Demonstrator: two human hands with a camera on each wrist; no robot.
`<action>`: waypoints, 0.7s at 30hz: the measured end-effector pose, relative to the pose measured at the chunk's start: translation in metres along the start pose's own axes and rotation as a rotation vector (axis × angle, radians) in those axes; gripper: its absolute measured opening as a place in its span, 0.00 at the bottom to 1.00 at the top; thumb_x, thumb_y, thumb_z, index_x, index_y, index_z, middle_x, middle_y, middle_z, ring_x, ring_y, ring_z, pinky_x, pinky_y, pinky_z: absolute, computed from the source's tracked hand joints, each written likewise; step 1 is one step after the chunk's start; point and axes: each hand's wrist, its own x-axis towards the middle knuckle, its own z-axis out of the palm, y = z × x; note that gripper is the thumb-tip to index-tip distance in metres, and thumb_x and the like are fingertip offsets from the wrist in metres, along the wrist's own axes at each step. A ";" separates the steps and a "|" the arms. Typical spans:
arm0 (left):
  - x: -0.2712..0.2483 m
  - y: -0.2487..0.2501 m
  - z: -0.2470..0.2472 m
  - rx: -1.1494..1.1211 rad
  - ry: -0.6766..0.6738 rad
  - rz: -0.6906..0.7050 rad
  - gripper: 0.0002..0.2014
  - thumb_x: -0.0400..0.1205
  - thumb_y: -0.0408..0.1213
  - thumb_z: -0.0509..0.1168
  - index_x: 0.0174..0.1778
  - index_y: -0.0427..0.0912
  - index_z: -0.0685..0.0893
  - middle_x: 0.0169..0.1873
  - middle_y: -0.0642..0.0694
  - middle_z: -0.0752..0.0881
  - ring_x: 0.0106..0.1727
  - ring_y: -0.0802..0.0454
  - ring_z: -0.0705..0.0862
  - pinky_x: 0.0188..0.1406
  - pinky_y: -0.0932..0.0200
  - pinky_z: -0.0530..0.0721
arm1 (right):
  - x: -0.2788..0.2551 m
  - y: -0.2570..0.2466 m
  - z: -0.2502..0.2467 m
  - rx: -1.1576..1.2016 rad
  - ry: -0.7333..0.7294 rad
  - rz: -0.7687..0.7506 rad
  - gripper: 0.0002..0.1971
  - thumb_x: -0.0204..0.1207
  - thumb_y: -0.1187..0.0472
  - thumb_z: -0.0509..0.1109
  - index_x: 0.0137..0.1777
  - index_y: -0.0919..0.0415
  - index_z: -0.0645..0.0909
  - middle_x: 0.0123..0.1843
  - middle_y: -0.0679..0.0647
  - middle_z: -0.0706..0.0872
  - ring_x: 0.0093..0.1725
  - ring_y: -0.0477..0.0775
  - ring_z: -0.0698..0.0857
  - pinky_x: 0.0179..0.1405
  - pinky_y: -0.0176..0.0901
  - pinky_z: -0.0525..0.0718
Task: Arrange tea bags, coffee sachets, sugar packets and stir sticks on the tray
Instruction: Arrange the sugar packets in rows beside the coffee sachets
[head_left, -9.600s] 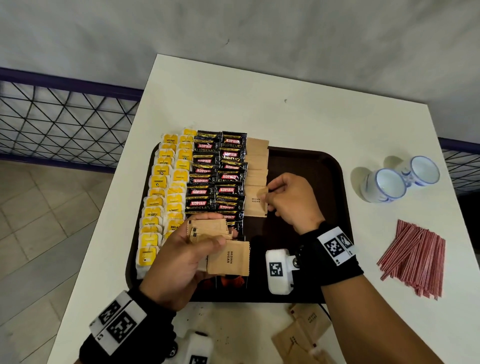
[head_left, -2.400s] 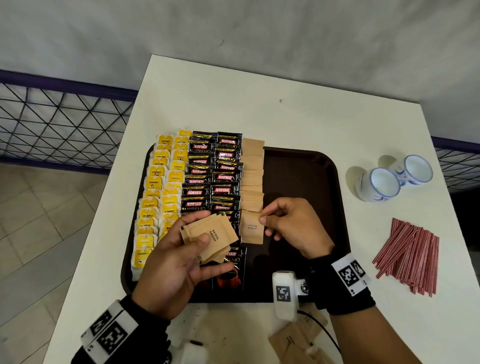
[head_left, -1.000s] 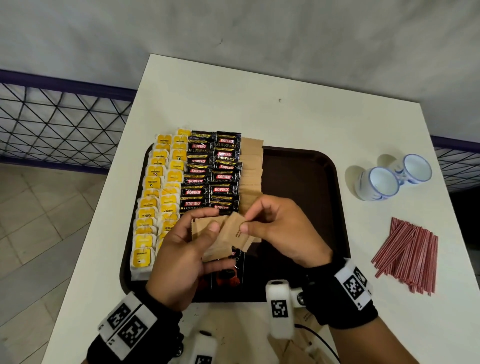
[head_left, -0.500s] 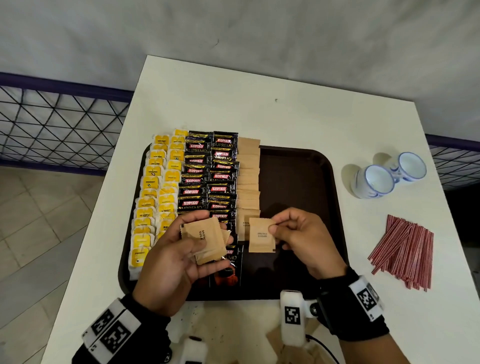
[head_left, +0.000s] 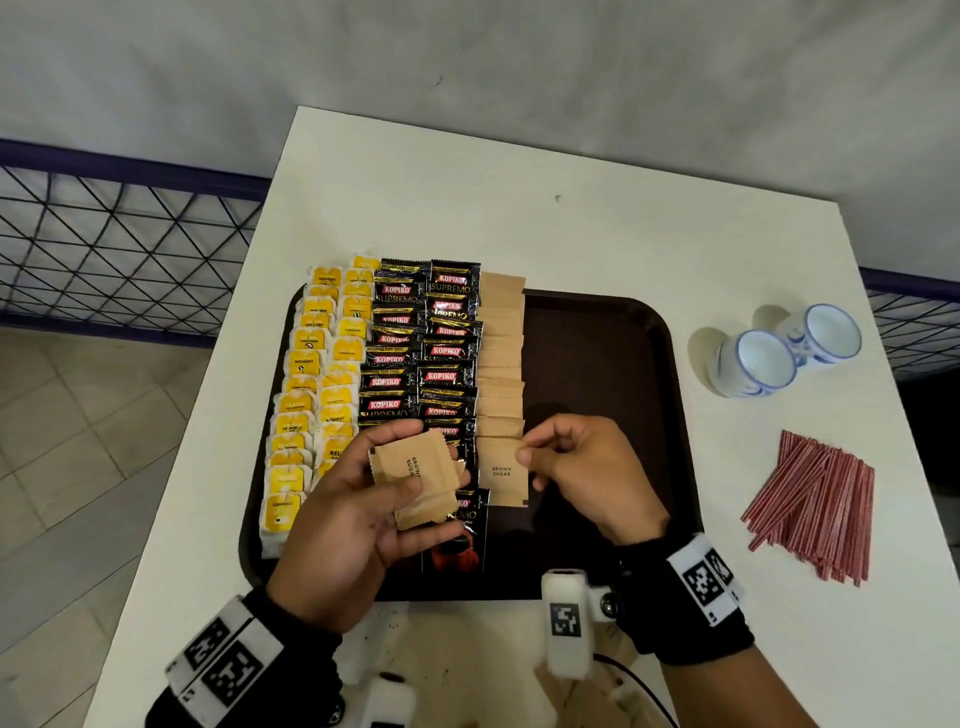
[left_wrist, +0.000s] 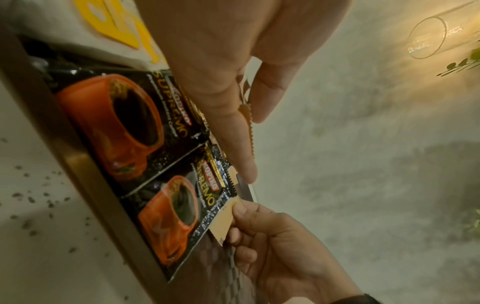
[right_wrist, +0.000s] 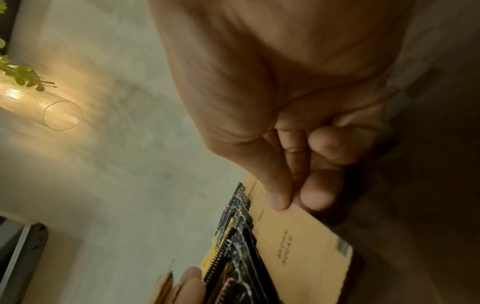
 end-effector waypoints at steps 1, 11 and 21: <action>0.000 -0.001 0.000 0.008 0.004 0.005 0.26 0.73 0.24 0.65 0.69 0.43 0.81 0.63 0.32 0.88 0.61 0.29 0.89 0.50 0.29 0.90 | 0.001 0.001 0.001 -0.011 0.002 -0.003 0.03 0.74 0.70 0.78 0.44 0.64 0.87 0.37 0.65 0.90 0.23 0.45 0.83 0.20 0.27 0.72; 0.002 -0.007 0.004 0.208 0.018 0.041 0.23 0.79 0.22 0.69 0.64 0.52 0.84 0.54 0.40 0.91 0.51 0.31 0.93 0.32 0.47 0.92 | -0.013 -0.016 -0.002 0.037 0.014 -0.208 0.11 0.73 0.60 0.81 0.53 0.46 0.89 0.43 0.49 0.88 0.40 0.45 0.85 0.50 0.43 0.86; -0.001 -0.013 0.011 0.320 0.083 0.102 0.18 0.79 0.27 0.72 0.60 0.53 0.86 0.51 0.41 0.92 0.45 0.34 0.94 0.25 0.51 0.88 | -0.026 -0.023 0.011 0.065 -0.266 -0.199 0.09 0.72 0.66 0.81 0.47 0.52 0.87 0.47 0.57 0.89 0.38 0.57 0.88 0.31 0.43 0.85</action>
